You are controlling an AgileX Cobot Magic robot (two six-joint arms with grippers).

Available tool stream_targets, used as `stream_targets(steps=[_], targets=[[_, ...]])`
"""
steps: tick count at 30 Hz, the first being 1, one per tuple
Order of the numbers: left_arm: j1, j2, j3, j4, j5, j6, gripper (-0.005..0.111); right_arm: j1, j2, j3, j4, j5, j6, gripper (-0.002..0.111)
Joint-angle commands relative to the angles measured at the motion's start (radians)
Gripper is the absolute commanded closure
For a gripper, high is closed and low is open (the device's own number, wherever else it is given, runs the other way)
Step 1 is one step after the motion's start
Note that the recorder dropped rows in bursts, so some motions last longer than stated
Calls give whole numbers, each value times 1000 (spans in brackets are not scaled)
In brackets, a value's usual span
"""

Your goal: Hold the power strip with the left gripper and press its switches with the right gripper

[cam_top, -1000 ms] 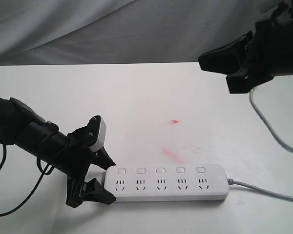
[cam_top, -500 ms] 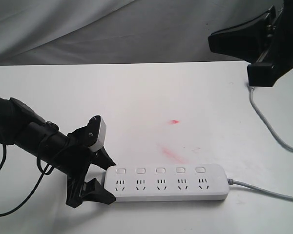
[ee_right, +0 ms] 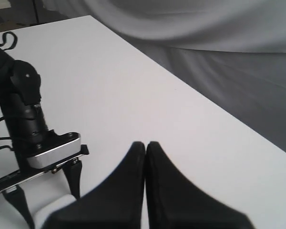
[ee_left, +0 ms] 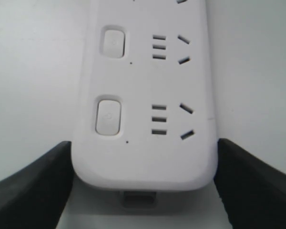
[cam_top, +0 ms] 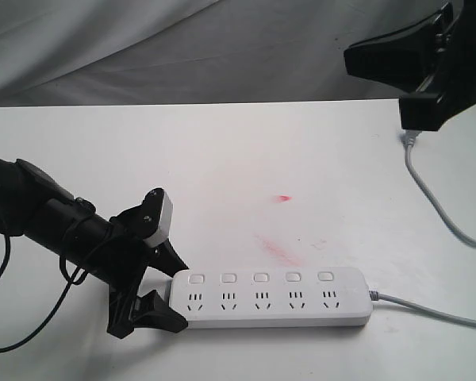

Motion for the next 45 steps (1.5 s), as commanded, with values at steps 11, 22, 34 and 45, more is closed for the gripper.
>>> stream_targets(steps=[11, 22, 34, 45], targets=[[-5, -1, -3, -5, -1, 3, 51, -1, -19, 2, 101, -317, 149, 108], [-5, -1, -3, -5, -1, 3, 51, -42, -187, 2, -30, -390, 458, 108], [-5, -1, -3, -5, -1, 3, 51, -131, -354, 2, -676, -276, 1123, 108], [-5, -1, -3, -5, -1, 3, 51, -131, -441, 2, -956, -147, 1339, 108]])
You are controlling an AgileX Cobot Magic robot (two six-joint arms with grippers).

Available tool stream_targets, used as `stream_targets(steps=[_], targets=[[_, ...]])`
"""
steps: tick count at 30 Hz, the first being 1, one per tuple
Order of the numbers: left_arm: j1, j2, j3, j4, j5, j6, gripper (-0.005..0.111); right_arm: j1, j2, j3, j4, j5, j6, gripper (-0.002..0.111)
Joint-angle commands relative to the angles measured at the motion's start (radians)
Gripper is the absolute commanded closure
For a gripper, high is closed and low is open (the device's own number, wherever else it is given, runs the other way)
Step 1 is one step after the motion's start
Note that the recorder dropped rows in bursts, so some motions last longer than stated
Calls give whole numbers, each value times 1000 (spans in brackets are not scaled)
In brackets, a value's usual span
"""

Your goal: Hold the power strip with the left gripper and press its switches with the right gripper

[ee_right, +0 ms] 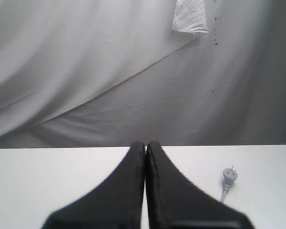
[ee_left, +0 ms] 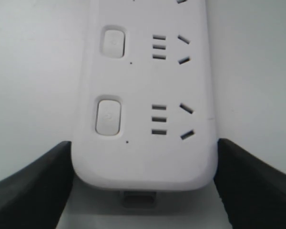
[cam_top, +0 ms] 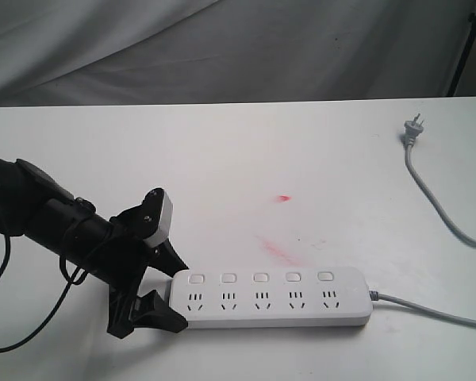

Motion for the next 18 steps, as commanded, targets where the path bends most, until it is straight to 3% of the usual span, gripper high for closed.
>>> stream_targets(steps=[1, 10, 18], targets=[[-5, -1, -3, -5, -1, 3, 51, -8, -39, 1, -108, 77, 71, 108], [-5, -1, -3, -5, -1, 3, 51, -8, -109, 22, -156, 111, 73, 108], [-5, -1, -3, -5, -1, 3, 51, -8, -219, 202, -161, 74, 75, 108]])
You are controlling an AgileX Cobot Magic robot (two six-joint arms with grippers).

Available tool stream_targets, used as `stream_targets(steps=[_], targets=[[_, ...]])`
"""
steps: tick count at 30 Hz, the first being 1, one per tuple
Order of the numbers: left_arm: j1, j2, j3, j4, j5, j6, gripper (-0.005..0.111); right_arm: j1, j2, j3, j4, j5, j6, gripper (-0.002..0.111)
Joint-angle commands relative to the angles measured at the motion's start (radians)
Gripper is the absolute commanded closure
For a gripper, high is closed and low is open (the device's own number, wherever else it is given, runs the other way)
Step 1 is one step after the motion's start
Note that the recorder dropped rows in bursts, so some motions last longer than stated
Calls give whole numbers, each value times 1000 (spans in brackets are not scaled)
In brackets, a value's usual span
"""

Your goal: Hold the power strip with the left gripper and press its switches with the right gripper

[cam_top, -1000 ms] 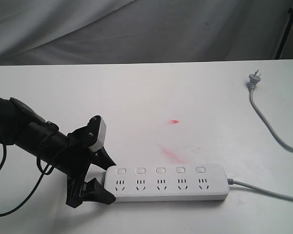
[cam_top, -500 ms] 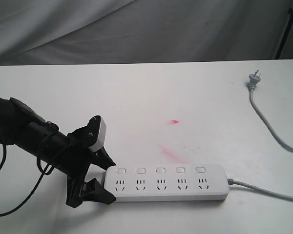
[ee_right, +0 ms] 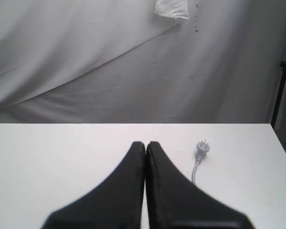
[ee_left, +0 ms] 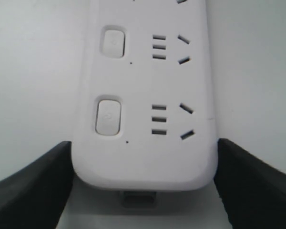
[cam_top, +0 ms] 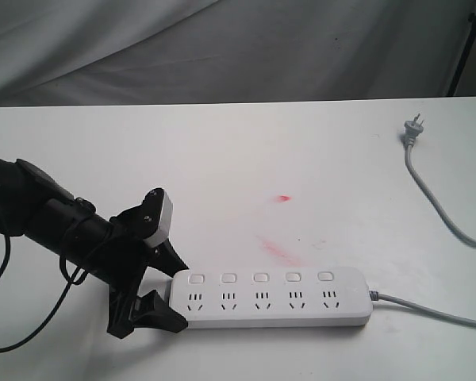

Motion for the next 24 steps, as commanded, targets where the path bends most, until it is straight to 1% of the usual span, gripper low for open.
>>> stream_targets(steps=[1, 11, 18, 24], targets=[[-5, -1, -3, -5, -1, 3, 51, -8, -58, 113, -11, -37, 3, 108], [-5, -1, -3, -5, -1, 3, 51, -8, -233, 358, 12, -176, 10, 108], [-5, -1, -3, -5, -1, 3, 51, -8, -380, 489, 21, -176, 10, 108], [-5, -1, -3, -5, -1, 3, 51, -8, -444, 573, 21, -186, 10, 108]])
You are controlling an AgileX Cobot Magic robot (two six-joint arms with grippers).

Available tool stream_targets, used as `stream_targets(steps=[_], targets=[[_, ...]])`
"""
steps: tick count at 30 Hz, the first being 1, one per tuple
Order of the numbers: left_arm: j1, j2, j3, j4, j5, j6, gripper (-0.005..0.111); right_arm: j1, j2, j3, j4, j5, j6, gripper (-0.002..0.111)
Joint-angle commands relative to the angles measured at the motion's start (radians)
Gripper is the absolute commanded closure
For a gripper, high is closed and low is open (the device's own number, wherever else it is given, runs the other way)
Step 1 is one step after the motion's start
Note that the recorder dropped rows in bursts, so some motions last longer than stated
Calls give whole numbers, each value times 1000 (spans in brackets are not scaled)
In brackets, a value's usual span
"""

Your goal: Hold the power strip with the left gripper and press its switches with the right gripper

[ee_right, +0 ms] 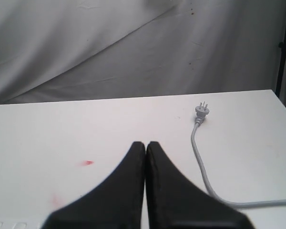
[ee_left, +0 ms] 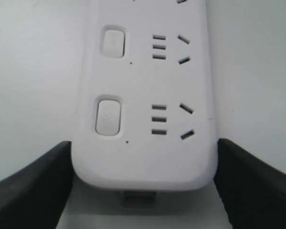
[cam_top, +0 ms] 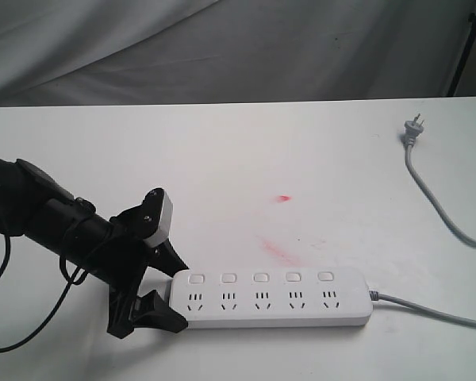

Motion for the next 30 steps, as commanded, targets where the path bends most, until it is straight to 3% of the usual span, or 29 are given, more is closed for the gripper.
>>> stream_targets(steps=[1, 16, 30], targets=[[-5, -1, -3, -5, -1, 3, 51, -8, -36, 57, 5, -30, 4, 108], [-5, -1, -3, -5, -1, 3, 51, -6, -47, 221, -23, -94, -4, 108], [-5, -1, -3, -5, -1, 3, 51, 67, -151, 226, -52, -87, -4, 108]])
